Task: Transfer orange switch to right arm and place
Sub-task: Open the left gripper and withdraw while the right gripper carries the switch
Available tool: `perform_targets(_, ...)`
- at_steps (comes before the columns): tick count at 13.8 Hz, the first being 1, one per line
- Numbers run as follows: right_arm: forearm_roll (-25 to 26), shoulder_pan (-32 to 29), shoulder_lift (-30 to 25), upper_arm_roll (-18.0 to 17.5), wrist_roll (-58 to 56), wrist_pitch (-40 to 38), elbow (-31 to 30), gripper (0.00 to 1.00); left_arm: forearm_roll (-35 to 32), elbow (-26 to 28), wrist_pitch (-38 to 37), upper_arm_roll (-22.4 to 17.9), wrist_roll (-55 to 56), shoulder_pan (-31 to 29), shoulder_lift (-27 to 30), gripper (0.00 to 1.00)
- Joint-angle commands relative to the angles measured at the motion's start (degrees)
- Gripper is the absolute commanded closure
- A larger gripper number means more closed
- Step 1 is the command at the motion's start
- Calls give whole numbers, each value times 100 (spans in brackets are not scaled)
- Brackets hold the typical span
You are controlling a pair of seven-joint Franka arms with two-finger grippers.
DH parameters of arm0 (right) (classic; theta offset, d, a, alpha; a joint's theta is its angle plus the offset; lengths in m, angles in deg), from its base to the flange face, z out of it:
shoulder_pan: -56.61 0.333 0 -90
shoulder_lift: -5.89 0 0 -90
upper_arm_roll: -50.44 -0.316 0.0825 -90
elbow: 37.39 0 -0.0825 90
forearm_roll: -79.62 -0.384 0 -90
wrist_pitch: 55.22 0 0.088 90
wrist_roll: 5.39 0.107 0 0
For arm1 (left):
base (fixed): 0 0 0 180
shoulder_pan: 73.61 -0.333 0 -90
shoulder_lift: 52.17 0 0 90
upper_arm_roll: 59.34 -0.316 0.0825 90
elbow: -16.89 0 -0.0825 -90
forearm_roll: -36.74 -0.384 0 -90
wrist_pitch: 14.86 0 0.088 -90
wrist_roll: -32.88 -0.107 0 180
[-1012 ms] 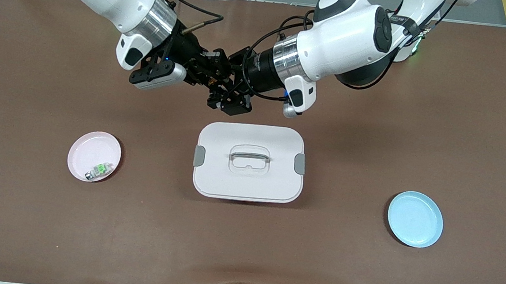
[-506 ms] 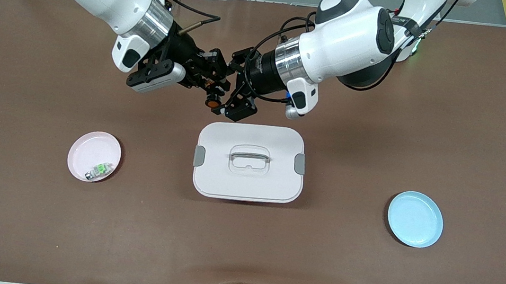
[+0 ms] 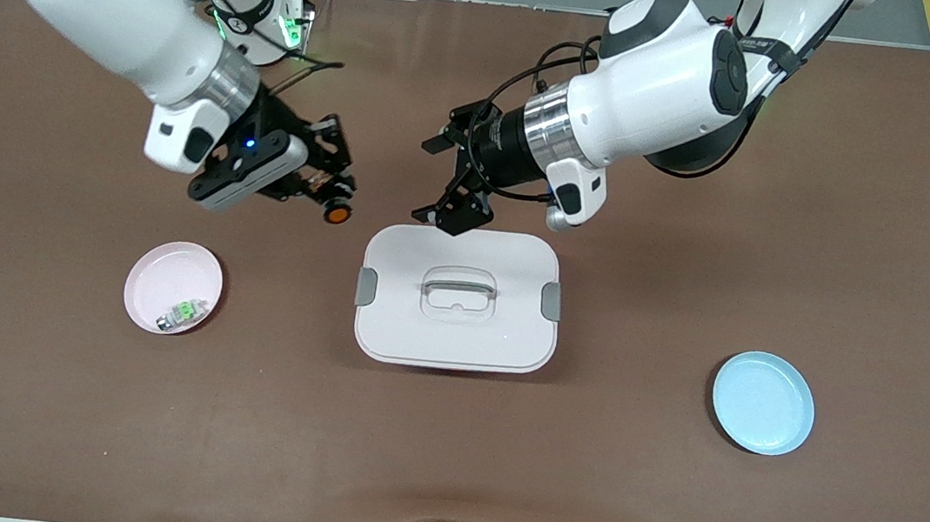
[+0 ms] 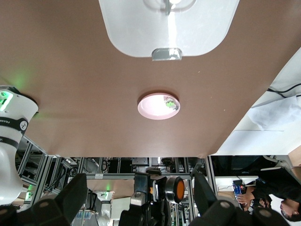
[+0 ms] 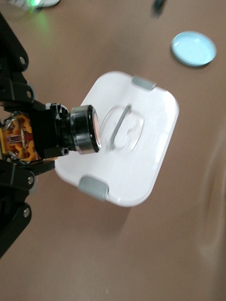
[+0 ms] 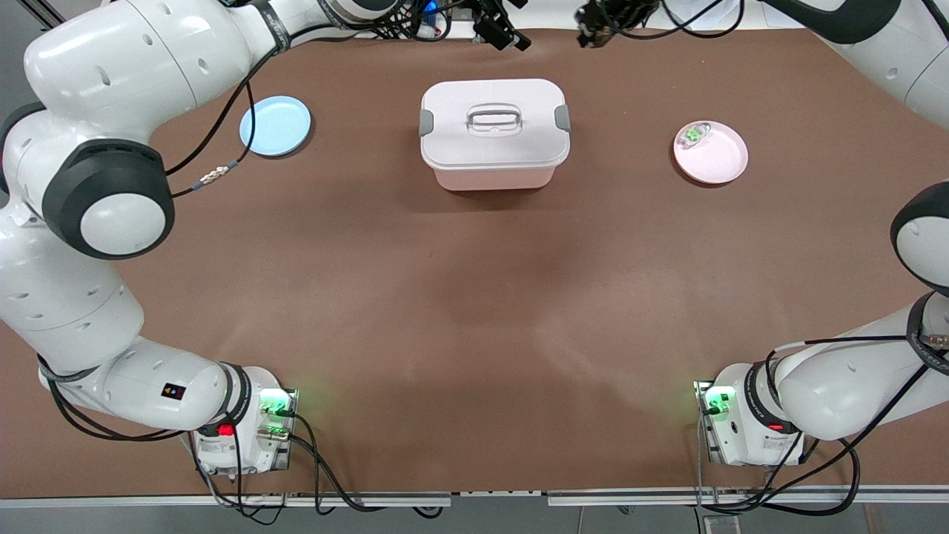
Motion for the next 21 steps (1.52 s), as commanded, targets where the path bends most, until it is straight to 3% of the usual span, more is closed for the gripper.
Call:
perform_targets(1, 912, -291, 92, -68, -1248, -276, 78, 100, -121, 279, -278, 0, -346, -255, 122, 0)
perform_targets(5, 1233, -932, 311, -68, -2944, -479, 17, 100, -182, 613, -622, -9, -1049, -590, 131, 0)
perform_targets(9, 1531, -1390, 461, -59, -4142, -252, -360, 100, -613, 1465, -884, 27, -2120, -1187, 420, 0)
perform_targets(11, 1838, -1574, 488, -68, -4608, 169, -676, 100, -675, 1991, -912, 122, -3120, -1791, 736, 0)
perform_targets(16, 1840, -2312, 900, -68, -6285, 1478, -1301, 100, -1113, 3284, -860, 132, -5880, -2645, 1597, 0)
perform_targets(21, 1840, -3051, 1015, -68, -7841, 1851, -1706, 100, -1554, 3751, -798, 114, -8861, -3129, 2213, 0)
